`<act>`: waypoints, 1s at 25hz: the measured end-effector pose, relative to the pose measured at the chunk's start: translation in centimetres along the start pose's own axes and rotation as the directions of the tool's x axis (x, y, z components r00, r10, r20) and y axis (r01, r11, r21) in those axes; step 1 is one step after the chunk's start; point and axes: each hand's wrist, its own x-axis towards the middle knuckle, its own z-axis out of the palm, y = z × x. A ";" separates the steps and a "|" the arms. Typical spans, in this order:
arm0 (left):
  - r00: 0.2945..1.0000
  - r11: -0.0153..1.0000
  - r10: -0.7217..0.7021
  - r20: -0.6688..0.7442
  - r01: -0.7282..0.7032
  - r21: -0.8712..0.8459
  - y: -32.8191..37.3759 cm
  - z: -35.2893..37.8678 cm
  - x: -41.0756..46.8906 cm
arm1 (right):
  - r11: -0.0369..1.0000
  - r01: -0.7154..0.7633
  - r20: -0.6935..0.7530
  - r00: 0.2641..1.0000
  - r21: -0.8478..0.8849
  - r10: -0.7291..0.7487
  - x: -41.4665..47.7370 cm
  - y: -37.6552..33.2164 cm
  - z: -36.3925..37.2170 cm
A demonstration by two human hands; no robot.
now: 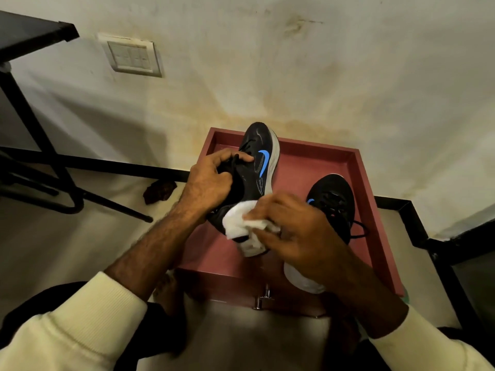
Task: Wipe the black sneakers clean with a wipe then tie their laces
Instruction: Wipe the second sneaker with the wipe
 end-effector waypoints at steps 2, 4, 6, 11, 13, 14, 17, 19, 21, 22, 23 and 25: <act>0.998 0.998 0.048 0.037 -0.049 0.027 0.1 0.1 -0.3 | 0.991 -0.134 -0.146 0.980 0.027 0.137 0.5 0.6 -1.0; 0.994 0.995 0.088 0.069 -0.090 0.031 0.2 0.1 -0.6 | 0.981 -0.190 -0.159 0.968 0.041 0.194 0.6 0.8 -1.5; 0.991 0.993 0.111 0.075 -0.114 0.037 0.3 0.0 -0.9 | 0.986 -0.135 -0.091 0.985 0.094 0.144 0.3 0.3 -1.4; 0.987 0.973 0.150 0.062 -0.158 0.167 1.1 0.9 -1.9 | 0.978 -0.196 -0.218 0.954 0.075 0.208 1.3 0.6 -0.9; 0.977 0.958 0.186 0.107 -0.204 0.203 1.2 1.5 -2.1 | 0.969 -0.245 -0.279 0.929 0.035 0.244 1.9 1.1 -1.0; 0.975 0.955 0.189 0.116 -0.210 0.210 1.2 1.5 -2.1 | 0.970 -0.242 -0.266 0.933 0.037 0.243 1.9 1.2 -1.0; 0.983 0.962 0.162 0.082 -0.176 0.207 1.0 0.8 -1.4 | 0.983 -0.141 -0.015 0.990 0.114 0.144 1.4 1.1 -1.4; 0.987 0.965 0.143 0.071 -0.155 0.212 0.8 0.3 -1.1 | 0.985 -0.095 0.095 0.992 0.146 0.082 1.1 1.0 -1.6; 0.982 0.964 0.150 0.117 -0.172 0.205 0.8 0.2 -1.1 | 0.984 -0.118 -0.005 0.993 0.132 0.120 1.3 1.5 -1.8; 0.976 0.965 0.154 0.157 -0.183 0.188 0.8 0.3 -1.3 | 0.985 -0.149 -0.108 0.982 0.082 0.157 1.5 1.9 -2.0; 0.968 0.968 0.151 0.199 -0.186 0.168 0.8 0.4 -1.4 | 0.979 -0.204 -0.218 0.955 0.014 0.202 1.8 2.3 -2.2; 0.955 0.972 0.144 0.258 -0.185 0.144 1.0 0.7 -1.6 | 0.938 -0.336 -0.392 0.877 -0.083 0.280 2.3 3.2 -2.8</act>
